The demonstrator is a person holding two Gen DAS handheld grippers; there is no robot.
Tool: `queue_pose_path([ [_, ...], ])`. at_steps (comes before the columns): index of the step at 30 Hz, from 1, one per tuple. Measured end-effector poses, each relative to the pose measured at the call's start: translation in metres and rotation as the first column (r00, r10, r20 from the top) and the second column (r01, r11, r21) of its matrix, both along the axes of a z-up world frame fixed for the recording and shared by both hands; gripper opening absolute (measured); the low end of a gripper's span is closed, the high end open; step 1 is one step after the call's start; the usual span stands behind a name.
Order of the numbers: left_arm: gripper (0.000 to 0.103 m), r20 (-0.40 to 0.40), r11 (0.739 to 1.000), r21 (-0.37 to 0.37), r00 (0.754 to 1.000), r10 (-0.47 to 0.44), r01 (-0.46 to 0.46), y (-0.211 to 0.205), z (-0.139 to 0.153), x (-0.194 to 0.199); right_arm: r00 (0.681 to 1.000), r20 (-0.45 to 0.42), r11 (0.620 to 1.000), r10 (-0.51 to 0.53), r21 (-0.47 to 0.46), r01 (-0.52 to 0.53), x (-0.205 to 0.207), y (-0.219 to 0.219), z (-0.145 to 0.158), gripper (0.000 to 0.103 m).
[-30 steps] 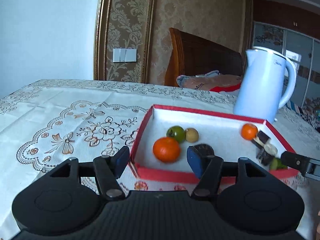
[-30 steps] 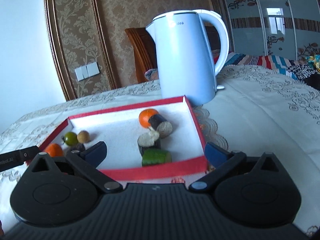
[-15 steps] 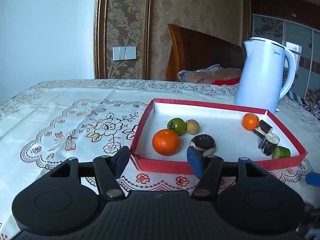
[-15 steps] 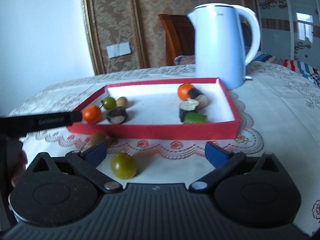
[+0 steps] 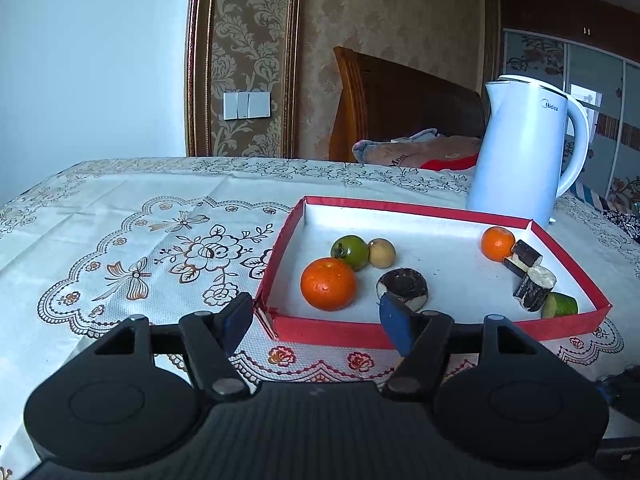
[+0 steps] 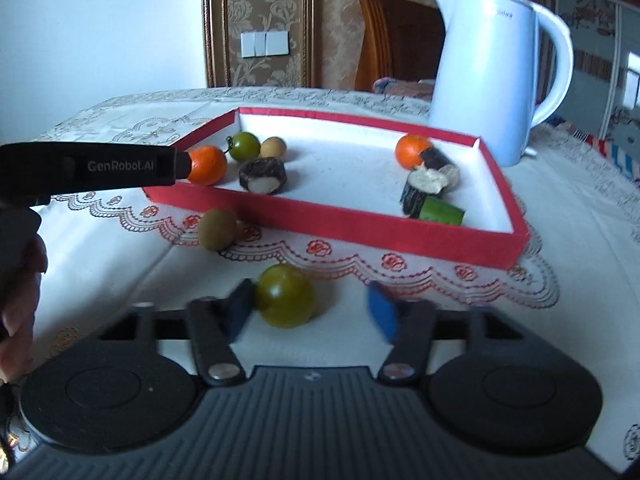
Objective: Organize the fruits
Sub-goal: 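Move both open grippers back to the fruits in front of the tray, then close the right gripper on the dark green round fruit while the left closes on the small brown fruit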
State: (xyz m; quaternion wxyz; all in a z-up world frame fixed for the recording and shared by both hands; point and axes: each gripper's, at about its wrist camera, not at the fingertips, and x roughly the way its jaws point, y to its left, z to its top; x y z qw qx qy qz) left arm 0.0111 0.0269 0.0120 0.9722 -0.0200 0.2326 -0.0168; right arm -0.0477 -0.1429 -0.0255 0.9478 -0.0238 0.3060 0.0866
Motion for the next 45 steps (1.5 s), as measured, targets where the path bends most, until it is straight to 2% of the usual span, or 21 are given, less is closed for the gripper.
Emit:
queue_pose_path([
  [5,0.069,-0.006,1.0,0.001,1.0,-0.013,0.013,-0.001,-0.001,0.0,1.0,0.003,1.0,-0.011,0.028,0.011,-0.001,-0.005,0.001,0.036],
  [10,0.069,-0.023,0.999,0.02,0.998,-0.05,0.05,-0.007,-0.004,0.0,0.996,0.006,0.996,-0.086,0.019,0.086,0.005,-0.016,0.002,0.036],
  [15,0.07,-0.041,0.995,0.023,0.995,-0.095,0.096,-0.015,-0.007,0.0,0.985,0.039,0.984,-0.167,-0.059,0.169,0.01,-0.023,0.004,0.036],
  [20,0.073,-0.07,0.991,0.051,0.99,-0.12,0.124,-0.024,-0.013,0.002,0.985,0.005,0.985,-0.173,-0.023,0.173,0.015,-0.032,0.001,0.037],
  [24,0.074,-0.091,0.989,0.05,0.986,-0.137,0.142,-0.027,-0.015,0.004,0.985,0.004,0.985,-0.17,-0.017,0.17,0.015,-0.032,0.0,0.039],
  [26,0.079,-0.108,0.988,0.04,0.984,-0.144,0.149,-0.027,-0.017,0.007,0.985,0.003,0.985,-0.17,-0.011,0.17,0.016,-0.032,0.0,0.039],
  [29,0.079,-0.121,0.989,0.02,0.982,-0.144,0.148,-0.027,-0.018,0.01,0.985,0.002,0.985,-0.17,-0.004,0.17,0.016,-0.033,0.0,0.039],
  [34,0.08,-0.148,0.987,0.024,0.976,-0.157,0.162,-0.031,-0.021,0.013,0.986,0.001,0.986,-0.165,0.001,0.165,0.017,-0.032,0.0,0.046],
  [42,0.08,-0.176,0.99,0.008,0.975,-0.139,0.143,-0.027,-0.025,0.017,0.987,-0.002,0.987,-0.161,0.026,0.161,0.017,-0.036,-0.001,0.048],
  [44,0.08,-0.178,0.99,0.012,0.974,-0.136,0.141,-0.027,-0.025,0.017,0.986,-0.002,0.986,-0.166,0.03,0.166,0.016,-0.036,-0.001,0.057],
  [45,0.079,-0.177,0.99,0.012,0.975,-0.135,0.139,-0.027,-0.025,0.017,0.986,-0.004,0.985,-0.168,0.037,0.168,0.016,-0.038,-0.001,0.057],
])
